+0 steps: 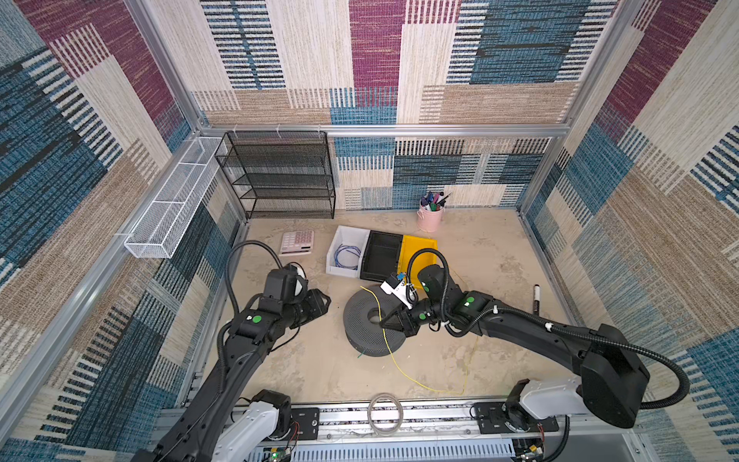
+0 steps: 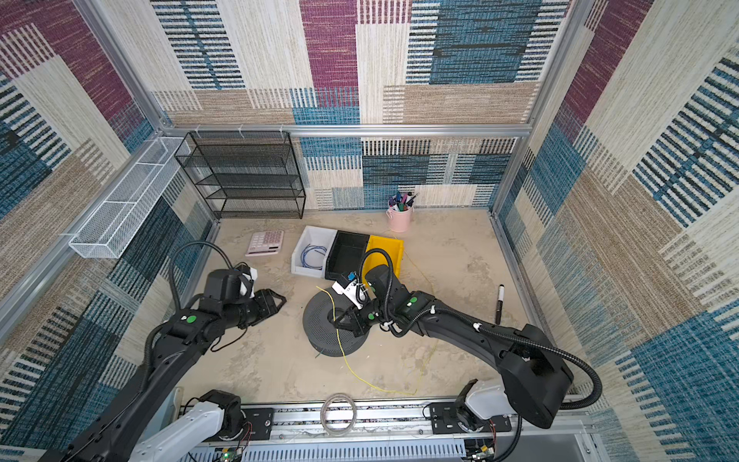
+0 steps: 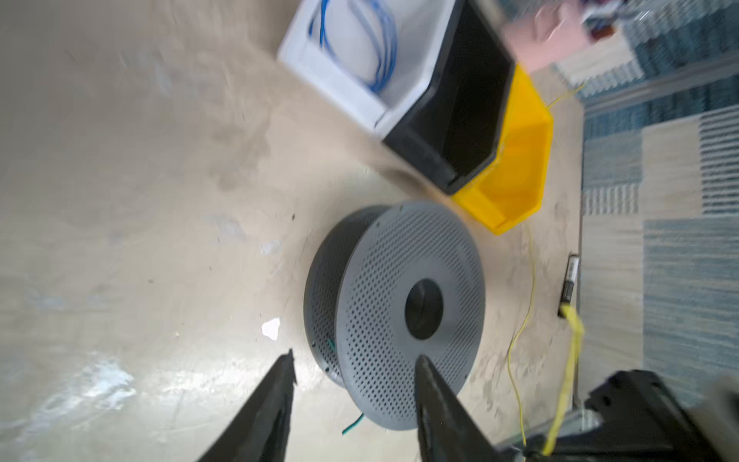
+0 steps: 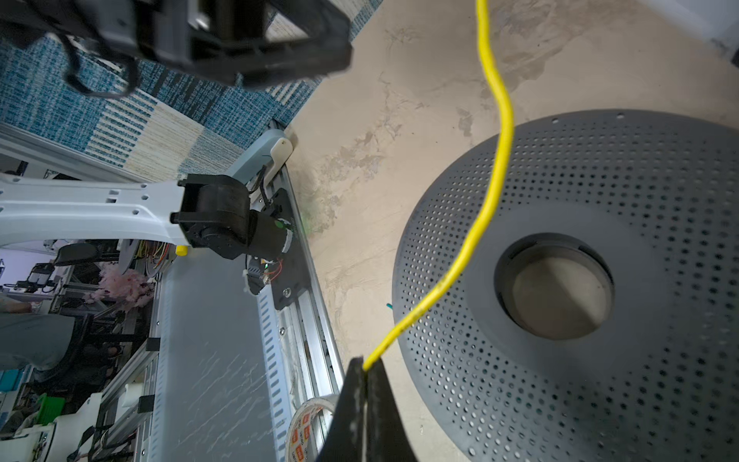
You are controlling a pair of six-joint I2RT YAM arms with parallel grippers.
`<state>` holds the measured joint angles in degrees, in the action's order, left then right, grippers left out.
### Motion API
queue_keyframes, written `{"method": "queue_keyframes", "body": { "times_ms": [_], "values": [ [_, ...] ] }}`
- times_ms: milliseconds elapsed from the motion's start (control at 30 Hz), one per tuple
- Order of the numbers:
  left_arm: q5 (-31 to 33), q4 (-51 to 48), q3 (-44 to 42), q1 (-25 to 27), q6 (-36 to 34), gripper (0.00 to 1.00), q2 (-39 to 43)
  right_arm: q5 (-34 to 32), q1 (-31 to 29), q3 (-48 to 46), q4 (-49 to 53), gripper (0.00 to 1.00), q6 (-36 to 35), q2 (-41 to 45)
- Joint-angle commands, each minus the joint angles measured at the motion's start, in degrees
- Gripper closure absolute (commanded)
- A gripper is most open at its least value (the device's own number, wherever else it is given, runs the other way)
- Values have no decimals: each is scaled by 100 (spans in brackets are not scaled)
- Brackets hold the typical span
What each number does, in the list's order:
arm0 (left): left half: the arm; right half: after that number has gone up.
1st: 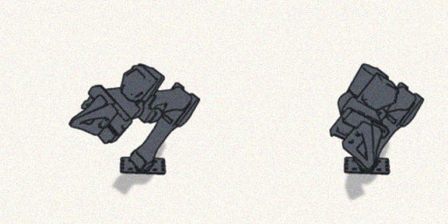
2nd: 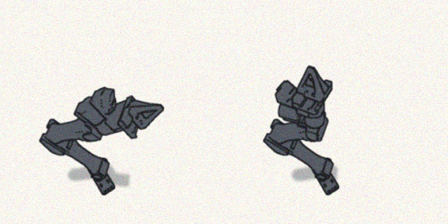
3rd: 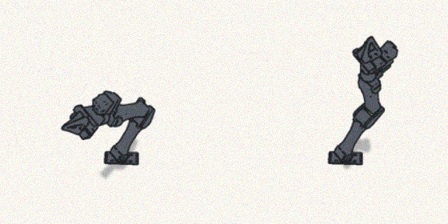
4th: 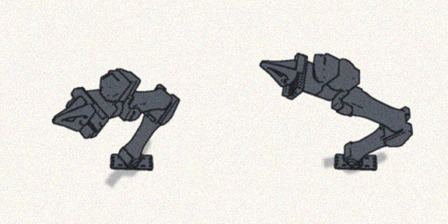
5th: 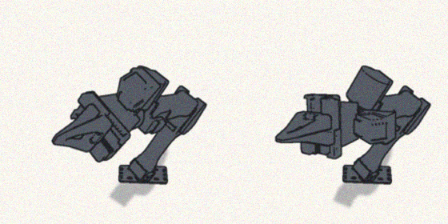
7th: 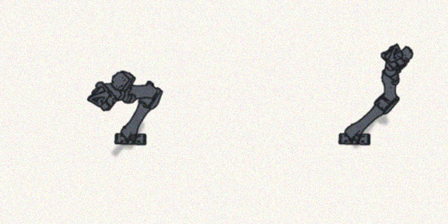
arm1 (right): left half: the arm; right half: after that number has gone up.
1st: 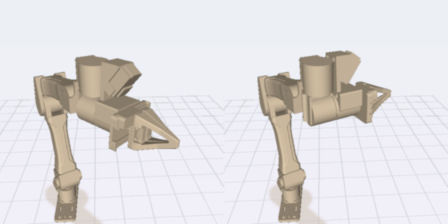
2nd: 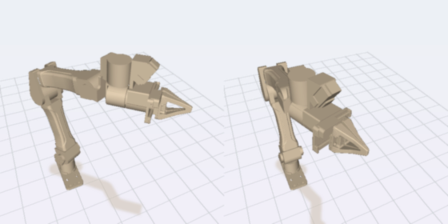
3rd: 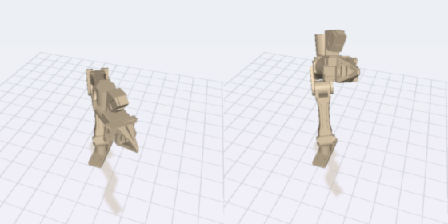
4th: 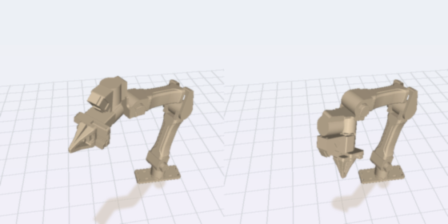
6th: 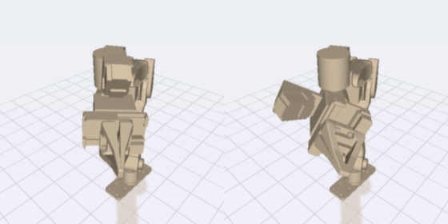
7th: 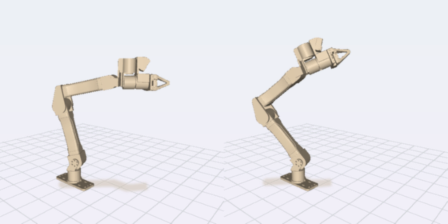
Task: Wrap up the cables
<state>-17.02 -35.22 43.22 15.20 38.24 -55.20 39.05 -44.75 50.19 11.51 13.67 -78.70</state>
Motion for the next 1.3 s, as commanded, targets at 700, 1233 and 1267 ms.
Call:
{"method": "queue_keyframes", "body": {
  "times_ms": [700,1233,1267],
  "values": [
    [-2170,4769,-1896,132,1268,74,-2182,253,13,-27,-487,100,66,207],
    [-1453,3084,-1185,142,960,100,-1665,-87,30,-312,-551,100,-28,650],
    [-1358,2739,-993,141,865,100,-1559,-156,36,-342,-562,100,-31,712]
  ]
}}
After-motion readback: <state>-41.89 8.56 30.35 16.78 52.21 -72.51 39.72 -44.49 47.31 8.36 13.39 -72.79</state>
